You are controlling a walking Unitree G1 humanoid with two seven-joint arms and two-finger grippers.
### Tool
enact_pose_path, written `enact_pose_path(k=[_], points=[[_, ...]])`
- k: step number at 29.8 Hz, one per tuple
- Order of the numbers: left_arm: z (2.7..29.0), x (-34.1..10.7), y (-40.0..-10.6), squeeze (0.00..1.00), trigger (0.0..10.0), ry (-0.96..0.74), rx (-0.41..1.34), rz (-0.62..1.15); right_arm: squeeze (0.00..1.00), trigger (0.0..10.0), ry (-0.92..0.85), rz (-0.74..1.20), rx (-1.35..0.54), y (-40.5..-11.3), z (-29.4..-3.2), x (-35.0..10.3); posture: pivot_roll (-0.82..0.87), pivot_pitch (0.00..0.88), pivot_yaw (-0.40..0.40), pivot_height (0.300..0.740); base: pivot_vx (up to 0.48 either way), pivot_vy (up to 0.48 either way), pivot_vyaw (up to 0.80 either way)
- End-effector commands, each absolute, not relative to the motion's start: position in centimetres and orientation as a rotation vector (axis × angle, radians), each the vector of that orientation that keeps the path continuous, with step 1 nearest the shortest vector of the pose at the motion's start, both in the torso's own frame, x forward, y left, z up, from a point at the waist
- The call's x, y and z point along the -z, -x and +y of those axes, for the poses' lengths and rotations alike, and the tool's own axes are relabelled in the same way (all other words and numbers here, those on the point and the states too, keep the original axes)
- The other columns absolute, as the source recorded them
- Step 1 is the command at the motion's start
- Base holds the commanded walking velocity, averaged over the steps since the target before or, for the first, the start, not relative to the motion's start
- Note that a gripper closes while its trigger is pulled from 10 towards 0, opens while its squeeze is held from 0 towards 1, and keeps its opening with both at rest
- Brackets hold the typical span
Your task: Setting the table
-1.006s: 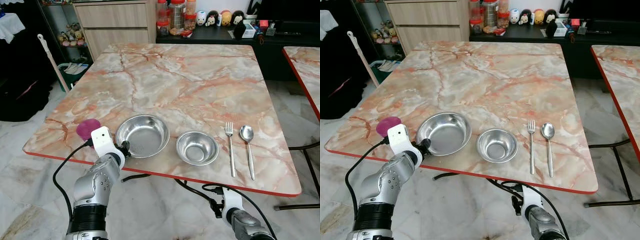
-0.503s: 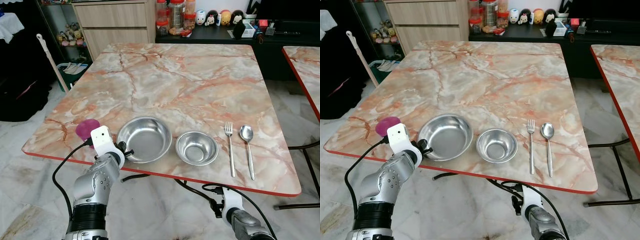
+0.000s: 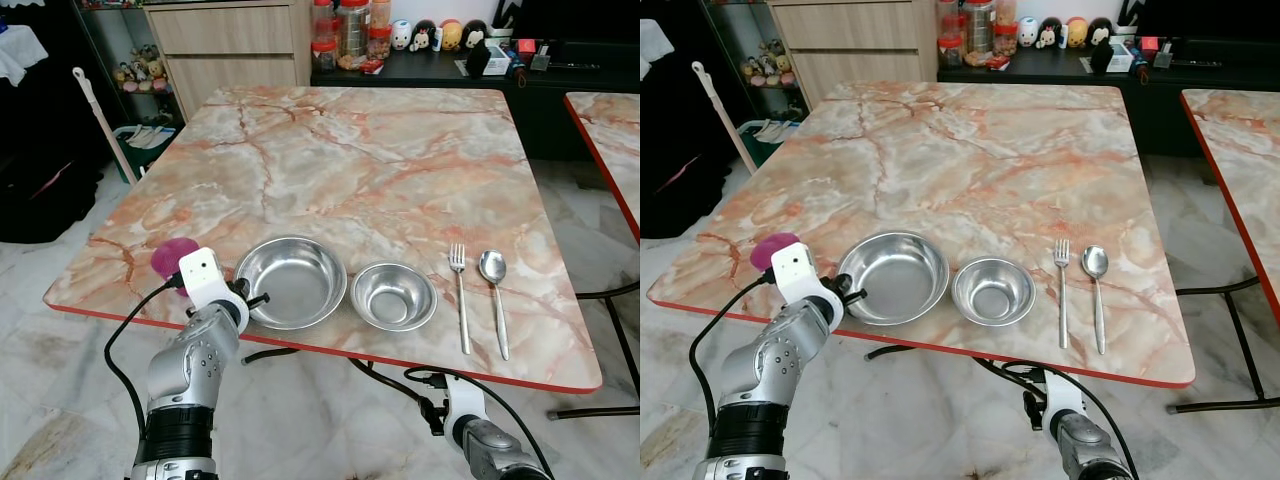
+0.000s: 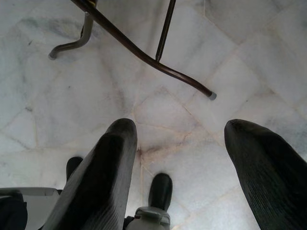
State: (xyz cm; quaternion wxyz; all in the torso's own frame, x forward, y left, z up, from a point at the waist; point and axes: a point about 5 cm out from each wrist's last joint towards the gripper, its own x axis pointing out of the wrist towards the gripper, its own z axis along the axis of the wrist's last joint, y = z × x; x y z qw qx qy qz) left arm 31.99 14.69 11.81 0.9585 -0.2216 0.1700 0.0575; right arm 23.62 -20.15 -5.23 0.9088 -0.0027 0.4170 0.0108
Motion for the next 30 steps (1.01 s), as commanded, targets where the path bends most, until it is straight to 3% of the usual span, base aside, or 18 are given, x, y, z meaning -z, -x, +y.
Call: enact_pose_path(k=[1, 2, 3, 4, 17, 30], points=[[15.2, -12.4, -32.1, 0.00, 0.0, 0.454, -0.126, 0.278, 0.00, 10.0, 0.009, 0.864, -0.026, -23.7, -20.1, 5.2, 0.01, 0.062, 0.054, 0.740, 0.000, 0.000, 0.00], [15.2, -13.2, -32.2, 0.00, 0.0, 0.477, -0.094, 0.207, 0.00, 10.0, 0.009, 0.864, -0.026, -23.7, -20.1, 5.2, 0.01, 0.061, 0.053, 0.740, 0.000, 0.000, 0.00], [15.2, -13.7, -32.2, 0.00, 4.0, 0.469, -0.077, 0.171, 0.00, 10.0, 0.009, 0.864, -0.026, -23.7, -20.1, 5.2, 0.01, 0.061, 0.053, 0.740, 0.000, 0.000, 0.00], [15.1, -14.3, -32.2, 0.00, 10.0, 0.467, -0.053, 0.118, 0.00, 10.0, 0.009, 0.863, -0.026, -23.7, -20.1, 5.2, 0.01, 0.061, 0.053, 0.740, 0.000, 0.000, 0.00], [16.4, -16.2, -31.3, 0.00, 10.0, 0.425, -0.068, -0.165, 0.00, 10.0, 0.007, 0.854, -0.023, -23.8, -20.2, 5.1, 0.01, 0.060, 0.043, 0.740, 0.000, 0.000, 0.00], [13.4, -16.9, -30.7, 0.00, 10.0, 0.380, 0.018, -0.343, 0.00, 10.0, -0.013, 0.824, -0.005, -24.0, -20.6, 4.8, 0.01, 0.064, 0.010, 0.740, 0.000, 0.000, 0.00]])
